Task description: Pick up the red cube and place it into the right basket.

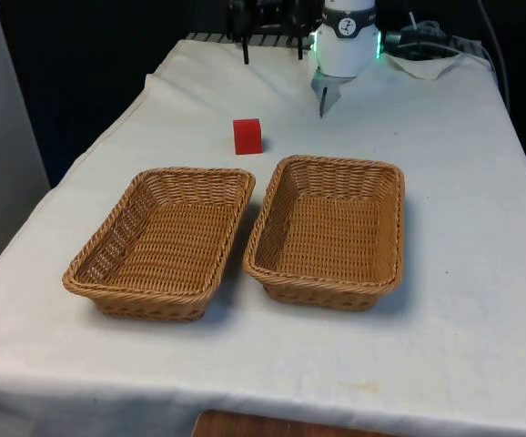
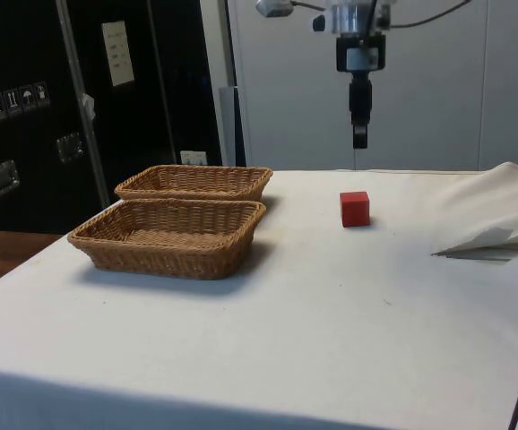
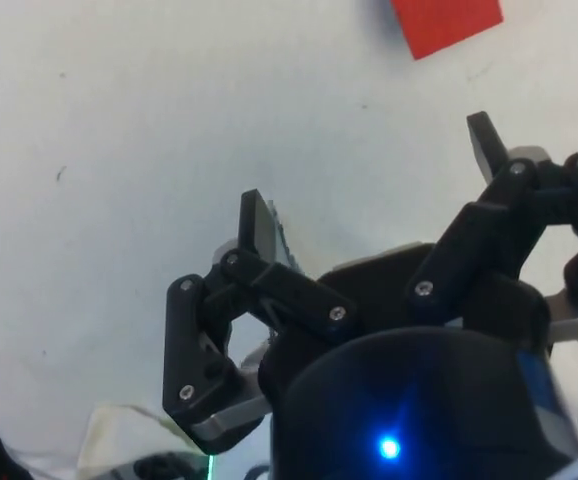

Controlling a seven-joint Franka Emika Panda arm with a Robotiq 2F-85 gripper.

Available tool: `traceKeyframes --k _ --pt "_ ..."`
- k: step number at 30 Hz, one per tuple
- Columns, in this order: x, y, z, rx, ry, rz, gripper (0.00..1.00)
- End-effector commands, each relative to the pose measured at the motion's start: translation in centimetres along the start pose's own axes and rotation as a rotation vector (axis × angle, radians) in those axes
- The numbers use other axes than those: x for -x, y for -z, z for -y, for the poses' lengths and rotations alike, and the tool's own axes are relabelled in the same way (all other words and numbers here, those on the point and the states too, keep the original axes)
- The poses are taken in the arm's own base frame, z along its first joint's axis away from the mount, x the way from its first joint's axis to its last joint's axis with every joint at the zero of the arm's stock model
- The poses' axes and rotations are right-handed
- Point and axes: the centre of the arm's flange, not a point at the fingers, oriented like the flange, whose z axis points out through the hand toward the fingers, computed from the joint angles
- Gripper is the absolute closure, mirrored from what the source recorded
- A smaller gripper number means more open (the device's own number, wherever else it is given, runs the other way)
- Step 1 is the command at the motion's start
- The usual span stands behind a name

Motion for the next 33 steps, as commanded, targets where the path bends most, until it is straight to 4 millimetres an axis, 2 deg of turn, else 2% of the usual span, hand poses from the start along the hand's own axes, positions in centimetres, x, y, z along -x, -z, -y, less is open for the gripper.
traceKeyframes --k 1,8,9,17,18,24,26,28,33 --pt "0.2 -0.3 -0.2 0.006 0.0 -0.016 0.0" --pt "0.8 -1.8 -0.1 -0.001 0.009 -0.05 0.0" --pt "0.7 -1.6 0.0 0.001 0.003 -0.036 0.0" --pt "0.8 -3.6 -1.2 0.024 0.045 -0.048 0.0" --pt "0.7 -3.3 -1.3 0.034 0.042 -0.038 0.0" --pt "0.1 -5.3 -2.1 0.049 0.072 -0.035 0.0" --pt "0.0 -4.9 -2.4 0.056 0.067 -0.027 0.0" --pt "-0.3 -5.9 -2.4 0.058 0.081 -0.032 0.0" --pt "-0.6 -6.8 -2.7 0.066 0.087 -0.023 0.0"
